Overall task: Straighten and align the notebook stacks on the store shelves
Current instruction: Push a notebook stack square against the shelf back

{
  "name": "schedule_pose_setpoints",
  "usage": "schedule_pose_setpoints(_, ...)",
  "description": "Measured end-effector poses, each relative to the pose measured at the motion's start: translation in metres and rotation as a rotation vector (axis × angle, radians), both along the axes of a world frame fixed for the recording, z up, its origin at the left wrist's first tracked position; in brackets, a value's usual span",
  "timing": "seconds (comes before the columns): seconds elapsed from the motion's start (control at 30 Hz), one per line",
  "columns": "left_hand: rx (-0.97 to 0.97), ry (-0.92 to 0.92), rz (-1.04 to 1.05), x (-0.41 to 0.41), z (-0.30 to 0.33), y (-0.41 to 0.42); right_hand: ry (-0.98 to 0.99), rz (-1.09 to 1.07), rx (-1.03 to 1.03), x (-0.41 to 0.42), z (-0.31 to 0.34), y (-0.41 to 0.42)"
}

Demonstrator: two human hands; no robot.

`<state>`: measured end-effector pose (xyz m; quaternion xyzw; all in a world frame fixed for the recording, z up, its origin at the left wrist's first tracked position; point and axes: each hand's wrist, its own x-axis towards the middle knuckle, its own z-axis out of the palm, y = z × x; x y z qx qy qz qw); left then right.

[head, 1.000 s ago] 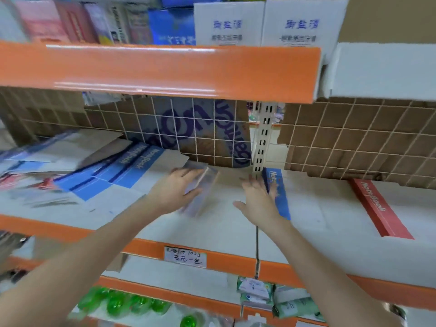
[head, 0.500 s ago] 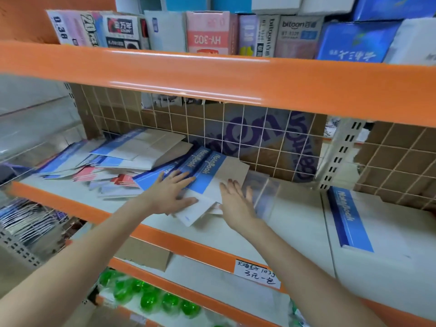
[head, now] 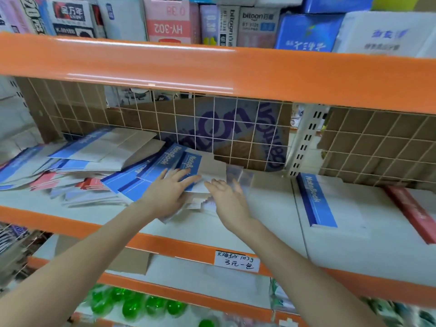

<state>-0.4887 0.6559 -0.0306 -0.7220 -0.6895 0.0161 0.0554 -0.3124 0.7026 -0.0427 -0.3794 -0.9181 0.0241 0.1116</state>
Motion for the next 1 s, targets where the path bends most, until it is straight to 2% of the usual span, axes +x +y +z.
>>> schedule_pose_setpoints(0.13,0.046,0.059,-0.032,0.03,-0.001,0.005,0.071,-0.003,0.1,0.036,0.002,-0.001)
schedule_pose_setpoints(0.27,0.12,-0.021,-0.119,0.075,-0.009,0.007,0.095,-0.017,0.139,0.083,0.001,-0.004)
schedule_pose_setpoints(0.5,0.242,-0.186,-0.267,0.181,-0.018,0.029,0.116,-0.202,0.32,0.184,-0.005,-0.005)
schedule_pose_setpoints(0.63,0.183,-0.169,-0.289,0.238,-0.03,0.046,0.059,-0.276,0.376,0.244,-0.011,0.002)
schedule_pose_setpoints(0.77,0.163,-0.101,-0.333,0.282,-0.04,0.063,0.046,-0.346,0.356,0.286,-0.02,0.009)
schedule_pose_setpoints(0.9,0.15,-0.089,-0.328,0.307,-0.05,0.077,-0.051,-0.373,0.096,0.311,-0.034,0.025)
schedule_pose_setpoints(1.0,0.057,-0.088,-0.326,0.31,-0.056,0.084,-0.099,-0.429,0.018,0.322,-0.045,0.037)
